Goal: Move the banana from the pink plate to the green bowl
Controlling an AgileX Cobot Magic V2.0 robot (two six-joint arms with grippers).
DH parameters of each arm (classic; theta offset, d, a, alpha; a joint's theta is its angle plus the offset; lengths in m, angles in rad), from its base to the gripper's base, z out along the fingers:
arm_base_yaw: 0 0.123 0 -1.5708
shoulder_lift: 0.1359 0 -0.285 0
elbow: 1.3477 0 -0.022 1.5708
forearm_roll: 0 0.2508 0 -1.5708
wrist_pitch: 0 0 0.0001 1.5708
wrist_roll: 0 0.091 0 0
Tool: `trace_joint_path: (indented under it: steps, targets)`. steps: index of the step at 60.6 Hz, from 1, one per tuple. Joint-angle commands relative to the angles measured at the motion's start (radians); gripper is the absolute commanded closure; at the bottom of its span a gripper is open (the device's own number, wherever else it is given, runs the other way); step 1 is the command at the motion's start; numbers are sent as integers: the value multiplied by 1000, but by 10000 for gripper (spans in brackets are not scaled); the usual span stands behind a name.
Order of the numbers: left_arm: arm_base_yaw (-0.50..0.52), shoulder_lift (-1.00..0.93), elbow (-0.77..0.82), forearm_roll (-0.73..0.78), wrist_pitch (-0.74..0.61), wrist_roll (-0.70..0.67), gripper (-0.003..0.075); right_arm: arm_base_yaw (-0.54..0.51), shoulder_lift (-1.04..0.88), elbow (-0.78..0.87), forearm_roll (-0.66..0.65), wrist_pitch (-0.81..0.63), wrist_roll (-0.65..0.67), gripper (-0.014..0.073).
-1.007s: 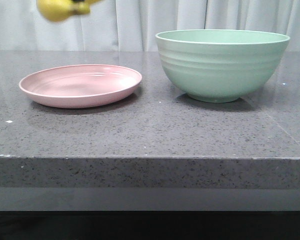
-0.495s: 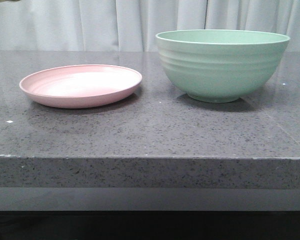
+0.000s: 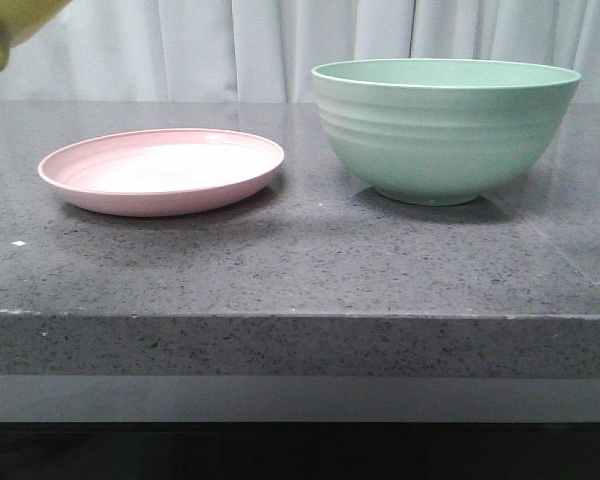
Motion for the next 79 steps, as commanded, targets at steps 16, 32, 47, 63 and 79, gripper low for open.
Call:
trace_joint_path:
  steps: [16,32,47,63,79]
  targets:
    - [-9,-21,-29,-122,-78,160,535,201,115,-153,126,-65,-285,22]
    - [-9,-21,-29,-122,-78,160,535,215,141,-204,137,-89,-334,22]
    - [-9,-21,-29,-124,-78,160,535,215,150,-209,216,-126,-487,24]
    - [-9,-21,-29,-126,-78,160,535,225,260,-317,240,-71,-536,55]
    - [-9,-21,-29,-126,-78,160,535,300,381,-439,240,-56,-557,55]
